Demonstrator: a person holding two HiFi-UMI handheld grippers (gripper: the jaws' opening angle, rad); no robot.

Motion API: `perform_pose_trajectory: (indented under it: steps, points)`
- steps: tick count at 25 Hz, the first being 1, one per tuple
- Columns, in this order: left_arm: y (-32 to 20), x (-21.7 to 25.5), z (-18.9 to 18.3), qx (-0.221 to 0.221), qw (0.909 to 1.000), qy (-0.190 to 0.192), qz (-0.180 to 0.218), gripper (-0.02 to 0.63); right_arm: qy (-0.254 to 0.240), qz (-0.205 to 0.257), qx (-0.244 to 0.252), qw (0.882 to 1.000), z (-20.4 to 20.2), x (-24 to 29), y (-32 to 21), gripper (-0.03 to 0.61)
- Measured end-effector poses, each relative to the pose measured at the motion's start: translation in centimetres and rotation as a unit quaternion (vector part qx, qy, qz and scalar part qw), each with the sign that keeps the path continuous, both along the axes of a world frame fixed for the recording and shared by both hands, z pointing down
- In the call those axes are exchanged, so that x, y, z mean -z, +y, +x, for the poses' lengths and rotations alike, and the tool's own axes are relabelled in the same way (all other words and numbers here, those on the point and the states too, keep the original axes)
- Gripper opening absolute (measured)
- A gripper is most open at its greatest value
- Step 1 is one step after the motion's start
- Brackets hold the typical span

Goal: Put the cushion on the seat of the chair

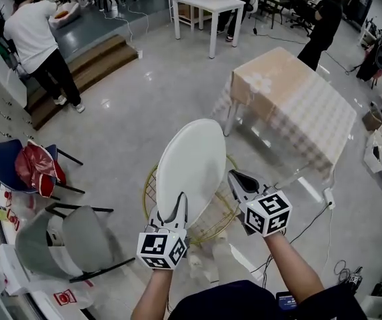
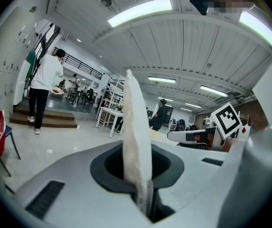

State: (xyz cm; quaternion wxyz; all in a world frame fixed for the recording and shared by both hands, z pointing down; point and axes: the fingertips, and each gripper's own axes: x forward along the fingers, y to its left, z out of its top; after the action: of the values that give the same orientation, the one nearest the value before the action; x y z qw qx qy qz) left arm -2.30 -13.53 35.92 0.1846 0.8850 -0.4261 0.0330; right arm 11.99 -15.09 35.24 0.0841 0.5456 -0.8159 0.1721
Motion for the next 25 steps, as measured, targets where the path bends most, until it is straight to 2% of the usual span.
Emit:
perform_pose_trajectory:
  steps: [15, 25]
  points:
    - [-0.9, -5.9, 1.9, 0.008, 0.9981, 0.008, -0.06, 0.052, 0.002, -0.056, -0.001, 0.998, 1.7, -6.1, -1.3, 0.02]
    - [-0.8, -10.3, 2.8, 0.004, 0.9956, -0.001, -0.093, 0.052, -0.002, -0.088, -0.003, 0.996, 2.2, -10.1, -1.6, 0.02]
